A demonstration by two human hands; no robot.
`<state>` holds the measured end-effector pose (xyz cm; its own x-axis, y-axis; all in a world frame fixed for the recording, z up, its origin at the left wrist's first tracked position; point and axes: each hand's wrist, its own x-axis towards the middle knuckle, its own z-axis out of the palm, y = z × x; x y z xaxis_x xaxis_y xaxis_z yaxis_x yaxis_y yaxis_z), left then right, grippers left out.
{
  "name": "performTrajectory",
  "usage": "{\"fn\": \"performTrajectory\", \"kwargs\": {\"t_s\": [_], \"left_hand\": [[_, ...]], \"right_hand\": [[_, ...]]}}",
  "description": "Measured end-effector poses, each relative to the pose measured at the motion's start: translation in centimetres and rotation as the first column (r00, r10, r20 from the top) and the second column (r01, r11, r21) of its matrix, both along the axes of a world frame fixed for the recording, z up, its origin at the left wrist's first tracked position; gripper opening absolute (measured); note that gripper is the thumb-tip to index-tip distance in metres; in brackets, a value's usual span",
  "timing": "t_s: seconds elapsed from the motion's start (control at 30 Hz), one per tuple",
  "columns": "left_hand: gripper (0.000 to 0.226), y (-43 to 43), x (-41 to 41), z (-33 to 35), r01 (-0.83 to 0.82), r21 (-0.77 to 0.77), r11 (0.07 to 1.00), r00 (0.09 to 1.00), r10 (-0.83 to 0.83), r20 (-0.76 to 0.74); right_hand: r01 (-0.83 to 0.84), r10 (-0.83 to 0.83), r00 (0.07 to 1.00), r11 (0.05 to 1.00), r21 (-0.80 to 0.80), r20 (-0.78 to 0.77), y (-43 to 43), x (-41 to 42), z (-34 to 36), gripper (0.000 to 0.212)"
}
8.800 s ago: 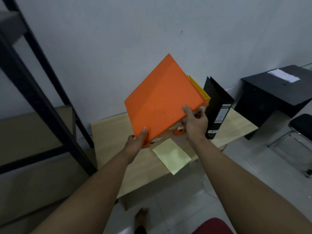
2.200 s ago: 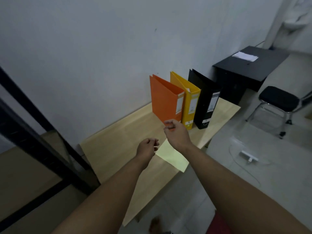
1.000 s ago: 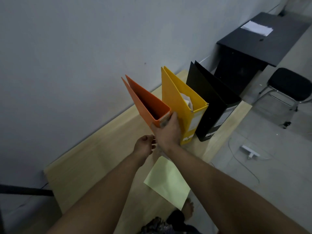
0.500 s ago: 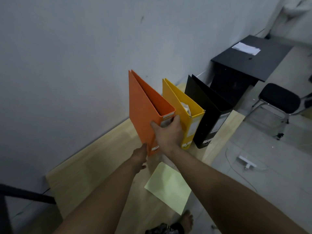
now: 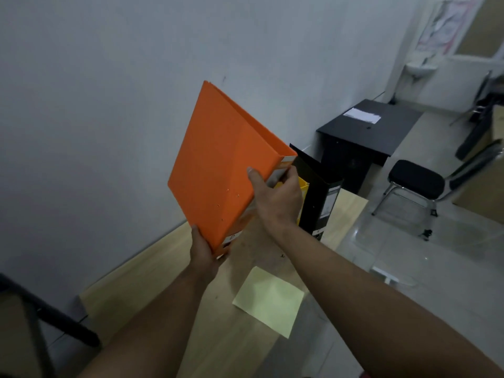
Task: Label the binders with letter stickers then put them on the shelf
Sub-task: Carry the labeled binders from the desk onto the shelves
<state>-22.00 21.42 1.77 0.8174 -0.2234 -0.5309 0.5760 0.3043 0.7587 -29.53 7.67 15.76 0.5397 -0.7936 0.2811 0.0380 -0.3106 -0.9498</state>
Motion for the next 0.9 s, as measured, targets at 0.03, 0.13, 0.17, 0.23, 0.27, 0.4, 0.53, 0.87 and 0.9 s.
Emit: {"fn": "performTrajectory", "kwargs": {"t_s": [0.03, 0.13, 0.17, 0.23, 0.27, 0.4, 0.53, 0.87, 0.9], "left_hand": [[0.075, -0.1, -0.6, 0.5, -0.009, -0.018, 1.0, 1.0, 0.009, 0.004], [0.077, -0.1, -2.7, 1.8, -0.017, -0.031, 0.999, 1.0, 0.017, 0.015], [0.077, -0.1, -3.3, 2.3, -0.013, -0.043, 0.999, 1.0, 0.014, 0.024], [0.078, 0.2, -4.6, 3.1, 0.014, -0.077, 0.997, 0.998, -0.01, 0.056], [0.077, 0.3, -5.4, 3.5, 0.033, -0.094, 0.995, 0.996, -0.026, 0.081], [0.077, 1.1, -9.5, 5.6, 0.086, -0.178, 0.98, 0.984, -0.056, 0.167], [0.079, 1.8, -14.5, 6.3, 0.1, -0.233, 0.967, 0.975, -0.048, 0.218], [0.063, 6.9, -34.5, 4.9, -0.012, -0.225, 0.974, 0.976, 0.06, 0.211], [0.062, 8.1, -36.5, 4.8, -0.03, -0.226, 0.974, 0.975, 0.078, 0.207]], "right_hand": [[-0.008, 0.008, 1.0, 1.0, -0.007, 0.013, 0.3, -0.7, 0.6, 0.06], [-0.041, 0.044, 0.997, 0.998, -0.053, 0.059, 1.4, -2.7, 2.1, 0.063], [-0.062, 0.068, 0.994, 0.995, -0.075, 0.08, 1.7, -3.4, 2.7, 0.067], [-0.145, 0.159, 0.981, 0.982, -0.123, 0.114, 2.1, -4.5, 3.4, 0.073], [-0.189, 0.207, 0.971, 0.97, -0.151, 0.115, 2.4, -5.1, 3.7, 0.075], [-0.341, 0.365, 0.927, 0.917, -0.207, 0.087, 3.7, -8.0, 3.9, 0.079], [-0.384, 0.41, 0.902, 0.904, -0.187, 0.133, 5.1, -12.1, 3.1, 0.081], [-0.572, 0.611, 0.74, 0.792, -0.214, 0.282, 10.3, -28.5, 1.2, 0.079], [-0.581, 0.615, 0.731, 0.788, -0.202, 0.296, 11.6, -30.2, 0.9, 0.08]]}}
